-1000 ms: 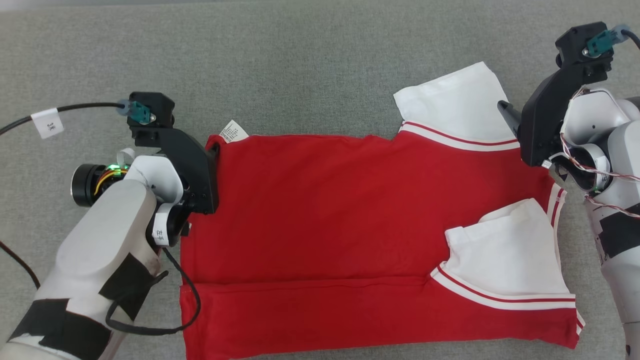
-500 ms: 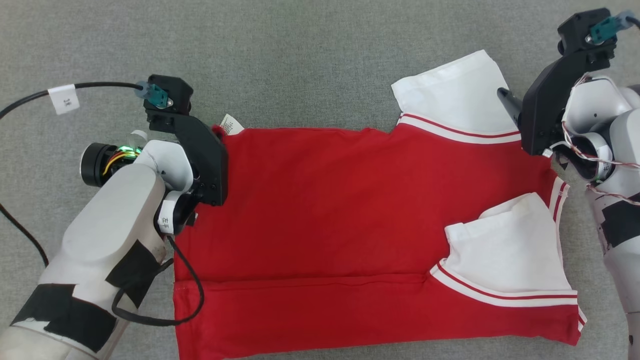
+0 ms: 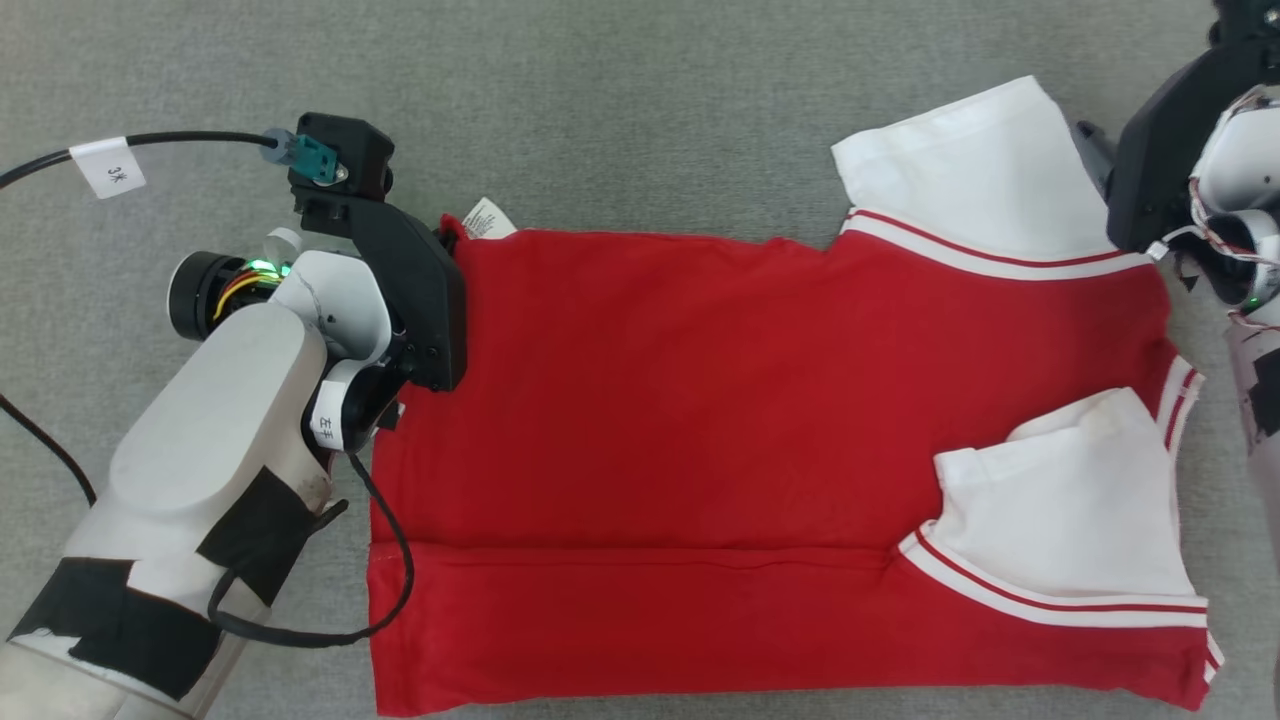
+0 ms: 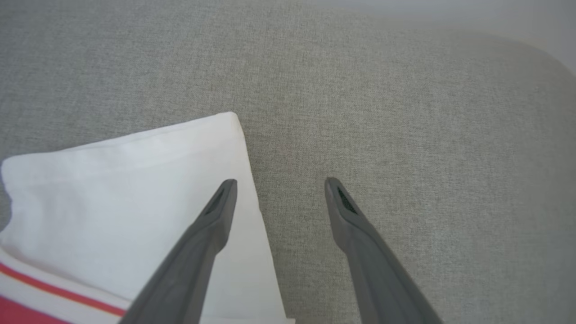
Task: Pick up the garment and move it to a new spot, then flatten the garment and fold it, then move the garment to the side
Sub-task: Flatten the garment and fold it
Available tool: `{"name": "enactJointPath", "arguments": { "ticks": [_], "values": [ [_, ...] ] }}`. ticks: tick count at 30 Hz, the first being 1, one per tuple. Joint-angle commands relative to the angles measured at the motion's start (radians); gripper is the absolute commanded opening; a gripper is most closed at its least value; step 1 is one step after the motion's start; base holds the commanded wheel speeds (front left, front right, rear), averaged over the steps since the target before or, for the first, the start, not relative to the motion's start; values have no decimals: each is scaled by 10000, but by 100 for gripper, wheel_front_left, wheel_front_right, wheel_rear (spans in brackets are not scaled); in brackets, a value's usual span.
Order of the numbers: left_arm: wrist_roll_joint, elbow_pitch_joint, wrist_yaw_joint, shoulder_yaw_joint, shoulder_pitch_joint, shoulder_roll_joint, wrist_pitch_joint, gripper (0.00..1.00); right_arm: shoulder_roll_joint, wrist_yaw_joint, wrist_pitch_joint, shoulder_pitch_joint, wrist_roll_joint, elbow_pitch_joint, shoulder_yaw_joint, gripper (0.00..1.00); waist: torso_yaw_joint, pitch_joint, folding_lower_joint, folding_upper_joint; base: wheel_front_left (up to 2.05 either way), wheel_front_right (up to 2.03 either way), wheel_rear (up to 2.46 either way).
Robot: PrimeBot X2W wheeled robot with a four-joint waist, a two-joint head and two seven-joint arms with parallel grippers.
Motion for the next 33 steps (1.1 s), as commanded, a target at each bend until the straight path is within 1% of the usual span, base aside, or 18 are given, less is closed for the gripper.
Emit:
{"name": "enactJointPath", "arguments": {
  "ticks": [1,3,5,10,11,12,13,14,18,21,24,29,33],
  "values": [
    [-9,49,50,-62,162,126,33,0,85,-23,-169,-210,-97,132,40,100,211,159,0,-1,0,0,0],
    [5,-58,47,-67,159,124,-5,0,120,-23,-241,-250,-71,227,118,100,265,204,0,-1,0,0,0],
    [63,-314,95,-92,122,126,-46,0,170,-23,-378,-328,170,644,200,100,397,367,0,-1,0,0,0],
    [66,-591,108,-81,47,82,-129,0,143,-23,-441,-473,100,1216,373,100,513,502,0,-1,0,0,0],
    [45,-628,109,-66,31,76,-159,0,141,-23,-519,-468,94,1332,387,85,531,516,0,-1,0,0,0],
    [29,-658,107,-57,28,75,-201,0,137,-23,-586,-496,86,1453,381,62,545,522,0,-1,0,0,0],
    [22,-677,158,-10,38,73,-274,0,145,-23,-689,-536,58,1536,379,25,551,524,0,-1,0,0,0],
    [31,-679,215,21,54,77,-337,0,173,-23,-849,-554,52,1575,363,0,548,524,0,-1,0,0,0],
    [191,-597,475,145,122,149,-778,0,196,-23,-1504,-707,-23,1754,382,0,436,461,0,-1,0,0,0],
    [348,-527,711,313,167,135,-1405,0,204,-23,-2240,-908,-58,1772,398,0,350,362,0,-1,0,0,0],
    [341,-373,917,447,251,42,-1858,0,304,-23,-2904,-937,281,1794,443,0,287,210,0,-1,0,0,0],
    [289,-171,1165,618,494,-18,-2373,0,142,-23,-3843,-592,827,1639,792,0,179,-137,0,-1,0,0,0],
    [251,-182,1170,619,884,-159,-2875,0,-49,-23,-4321,-67,1486,1244,1155,0,121,-515,0,-1,0,0,0]
  ]
}}
